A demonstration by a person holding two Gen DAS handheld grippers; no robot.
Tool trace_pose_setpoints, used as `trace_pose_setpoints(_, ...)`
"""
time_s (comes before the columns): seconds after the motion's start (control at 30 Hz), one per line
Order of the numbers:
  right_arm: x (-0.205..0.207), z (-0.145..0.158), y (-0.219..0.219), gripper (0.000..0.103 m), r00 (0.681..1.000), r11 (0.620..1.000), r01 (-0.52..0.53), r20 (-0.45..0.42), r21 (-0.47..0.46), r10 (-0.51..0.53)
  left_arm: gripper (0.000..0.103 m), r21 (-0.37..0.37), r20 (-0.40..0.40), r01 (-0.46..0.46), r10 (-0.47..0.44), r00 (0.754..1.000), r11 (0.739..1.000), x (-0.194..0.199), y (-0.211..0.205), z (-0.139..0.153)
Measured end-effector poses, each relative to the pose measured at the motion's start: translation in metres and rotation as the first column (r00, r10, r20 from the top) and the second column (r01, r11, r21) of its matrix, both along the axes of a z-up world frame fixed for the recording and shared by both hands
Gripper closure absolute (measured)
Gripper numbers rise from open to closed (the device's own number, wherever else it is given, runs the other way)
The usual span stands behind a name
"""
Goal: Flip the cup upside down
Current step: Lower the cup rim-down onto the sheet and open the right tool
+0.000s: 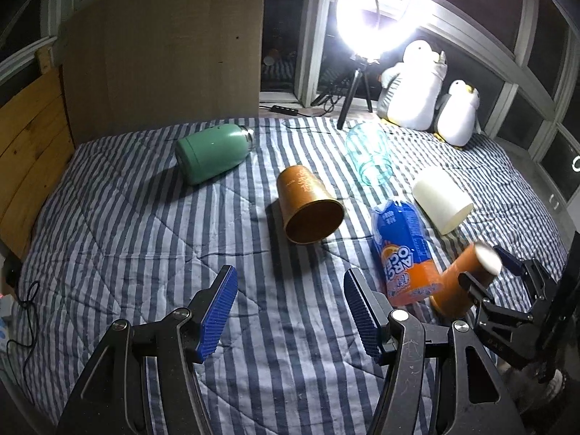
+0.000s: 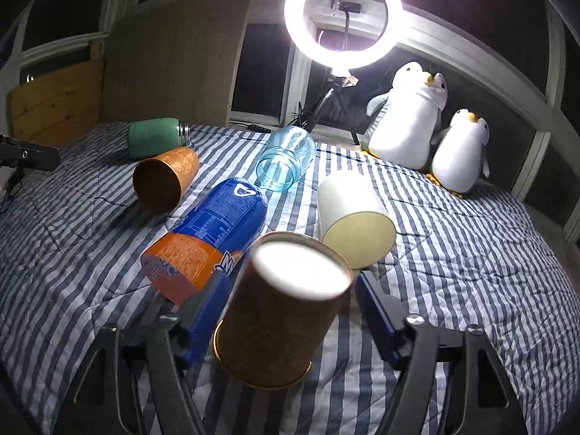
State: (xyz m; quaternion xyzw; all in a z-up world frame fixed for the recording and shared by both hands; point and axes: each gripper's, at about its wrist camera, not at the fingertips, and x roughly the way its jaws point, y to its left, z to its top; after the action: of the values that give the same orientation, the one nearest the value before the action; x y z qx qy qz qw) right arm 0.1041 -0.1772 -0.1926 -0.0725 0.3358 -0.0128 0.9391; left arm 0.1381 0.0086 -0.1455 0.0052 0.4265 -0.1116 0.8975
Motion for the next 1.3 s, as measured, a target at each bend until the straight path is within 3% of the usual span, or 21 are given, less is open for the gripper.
trace_pose_setpoints(0.4, -0.036, 0.029, -0.009, 0.026, 0.999, 0.989, 0.011, 0.032, 0.148, -0.016, 0.039, -0.009, 0.034, 0.043, -0.043, 0.999, 0.999, -0.027, -0.012, 0.005)
trace_pose_setpoints(0.6, -0.059, 0.060, -0.012, 0.021, 0.993, 0.982, 0.049, 0.097, 0.182, -0.067, 0.038, 0.013, 0.131, 0.036, -0.038, 0.991, 0.999, -0.063, -0.023, 0.022)
trace_pose_setpoints(0.67, -0.067, 0.069, -0.013, 0.015, 0.990, 0.978, 0.056, 0.119, 0.199, -0.081, 0.035, 0.020, 0.188, 0.023, -0.026, 0.982, 1.000, -0.078, -0.027, 0.030)
trace_pose_setpoints(0.73, -0.074, 0.078, -0.015, 0.013, 0.986, 0.974, 0.062, 0.139, 0.216, -0.094, 0.023, 0.024, 0.252, 0.007, -0.013, 0.968, 1.000, -0.093, -0.031, 0.038)
trace_pose_setpoints(0.87, -0.085, 0.093, -0.015, 0.013, 0.978, 0.974, 0.069, 0.177, 0.215, -0.108, 0.020, 0.029, 0.372, -0.017, 0.005, 0.928, 0.999, -0.126, -0.040, 0.055)
trace_pose_setpoints(0.93, -0.091, 0.101, -0.014, 0.013, 0.974, 0.974, 0.070, 0.196, 0.214, -0.113, 0.013, 0.043, 0.421, -0.027, 0.007, 0.907, 0.999, -0.140, -0.044, 0.062)
trace_pose_setpoints(1.03, -0.100, 0.110, -0.012, 0.013, 0.966, 0.976, 0.079, 0.227, 0.204, -0.126, 0.010, 0.040, 0.463, -0.040, 0.017, 0.886, 0.998, -0.155, -0.046, 0.070)
trace_pose_setpoints(1.3, -0.120, 0.126, -0.008, 0.010, 0.946, 0.977, 0.102, 0.287, 0.186, -0.153, 0.006, 0.003, 0.503, -0.062, 0.052, 0.863, 0.998, -0.182, -0.040, 0.083)
